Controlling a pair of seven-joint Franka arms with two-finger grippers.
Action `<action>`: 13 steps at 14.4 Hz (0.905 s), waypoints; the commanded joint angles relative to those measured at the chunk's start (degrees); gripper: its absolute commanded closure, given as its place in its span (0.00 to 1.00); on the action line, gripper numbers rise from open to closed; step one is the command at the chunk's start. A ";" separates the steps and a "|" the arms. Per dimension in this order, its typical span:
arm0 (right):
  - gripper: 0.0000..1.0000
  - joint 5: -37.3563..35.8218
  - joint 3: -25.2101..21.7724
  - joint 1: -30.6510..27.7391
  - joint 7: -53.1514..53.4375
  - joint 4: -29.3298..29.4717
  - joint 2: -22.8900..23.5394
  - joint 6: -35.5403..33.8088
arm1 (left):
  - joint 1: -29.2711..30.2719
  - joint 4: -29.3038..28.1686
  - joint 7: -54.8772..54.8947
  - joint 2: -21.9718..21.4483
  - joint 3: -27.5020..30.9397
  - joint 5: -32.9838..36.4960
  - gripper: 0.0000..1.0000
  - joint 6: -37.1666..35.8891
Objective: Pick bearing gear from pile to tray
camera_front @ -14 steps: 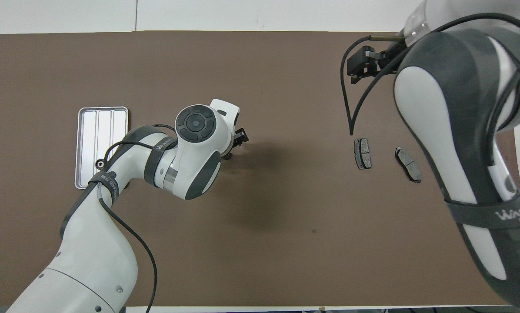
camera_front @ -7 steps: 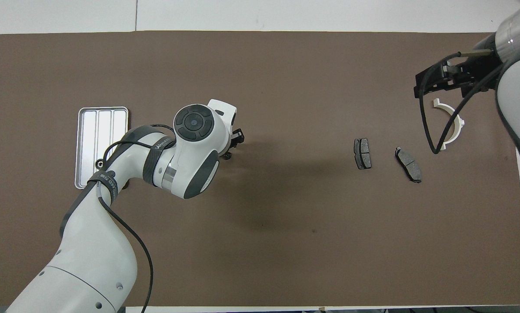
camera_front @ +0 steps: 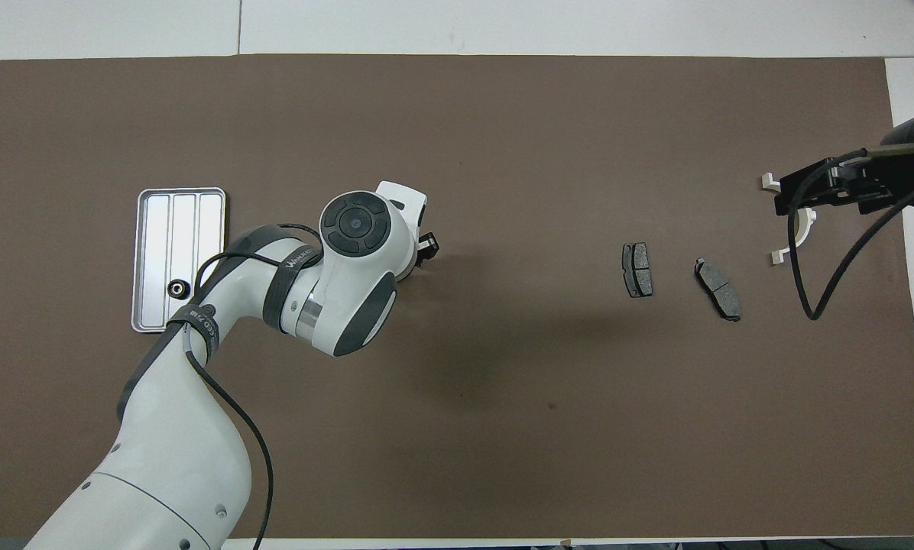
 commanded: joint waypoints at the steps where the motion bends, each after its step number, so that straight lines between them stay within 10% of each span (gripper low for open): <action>1: 0.00 -2.30 0.56 -1.06 -4.20 -5.64 -4.05 3.52 | -0.84 -1.79 -1.45 -1.01 0.81 0.67 0.43 0.79; 5: 0.00 -2.30 0.56 -2.73 -8.08 -5.29 -5.11 3.62 | -0.58 -2.14 -1.45 -1.02 0.81 0.67 1.00 1.85; 9: 0.00 -2.83 0.56 -2.82 -7.55 -4.59 -5.02 3.53 | 0.82 0.06 0.30 -2.76 2.91 1.10 1.00 -5.52; 13: 0.00 -2.65 0.56 -2.82 -7.55 -4.59 -4.84 2.92 | 9.95 -2.49 14.77 -15.24 3.09 0.40 1.00 -16.31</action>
